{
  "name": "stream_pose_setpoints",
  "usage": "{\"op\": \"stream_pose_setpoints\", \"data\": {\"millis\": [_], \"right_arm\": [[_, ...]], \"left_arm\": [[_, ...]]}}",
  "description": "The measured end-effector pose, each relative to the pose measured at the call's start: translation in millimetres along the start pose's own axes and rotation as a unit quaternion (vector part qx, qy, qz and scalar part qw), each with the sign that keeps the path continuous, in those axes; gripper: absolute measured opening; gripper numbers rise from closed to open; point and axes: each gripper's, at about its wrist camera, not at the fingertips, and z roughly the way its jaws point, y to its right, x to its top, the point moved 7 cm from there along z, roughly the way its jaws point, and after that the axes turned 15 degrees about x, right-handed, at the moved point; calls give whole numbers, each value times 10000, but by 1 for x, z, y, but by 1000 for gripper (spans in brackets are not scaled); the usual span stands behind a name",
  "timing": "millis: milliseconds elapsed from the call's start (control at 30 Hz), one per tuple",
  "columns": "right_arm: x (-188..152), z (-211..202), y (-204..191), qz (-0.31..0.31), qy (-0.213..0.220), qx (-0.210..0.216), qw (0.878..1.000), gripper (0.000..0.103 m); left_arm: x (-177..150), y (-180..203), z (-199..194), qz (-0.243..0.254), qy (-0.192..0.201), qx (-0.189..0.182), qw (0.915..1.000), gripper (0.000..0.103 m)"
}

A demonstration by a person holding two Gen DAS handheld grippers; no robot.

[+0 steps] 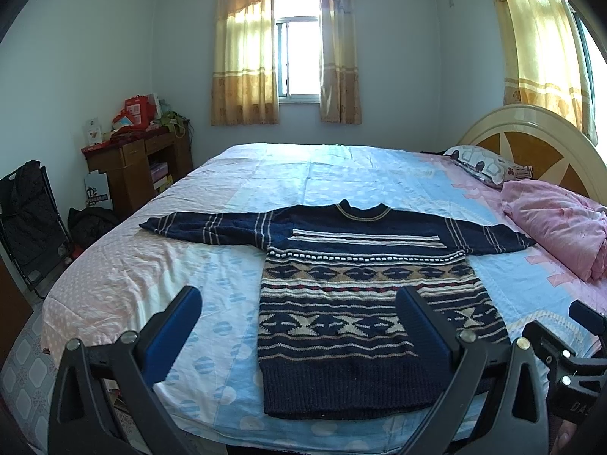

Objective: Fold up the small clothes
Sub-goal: 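Move the right tool to the sweater's sleeve cuff and close on it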

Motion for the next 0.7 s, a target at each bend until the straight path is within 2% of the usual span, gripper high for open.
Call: {"op": "stream_pose_setpoints", "data": {"millis": [100, 233, 433, 700], "right_arm": [[3, 2, 7, -15, 49, -85, 10000, 102], [10, 10, 36, 85, 102, -378, 9992, 102], [21, 27, 79, 246, 85, -685, 9973, 102], [20, 68, 131, 426, -244, -920, 9945, 102]], "left_arm": [[2, -2, 5, 21, 68, 43, 10000, 103], [5, -7, 28, 64, 153, 357, 9992, 103], [5, 7, 68, 390, 18, 560, 9977, 103], [5, 36, 123, 853, -274, 700, 9935, 103]]}}
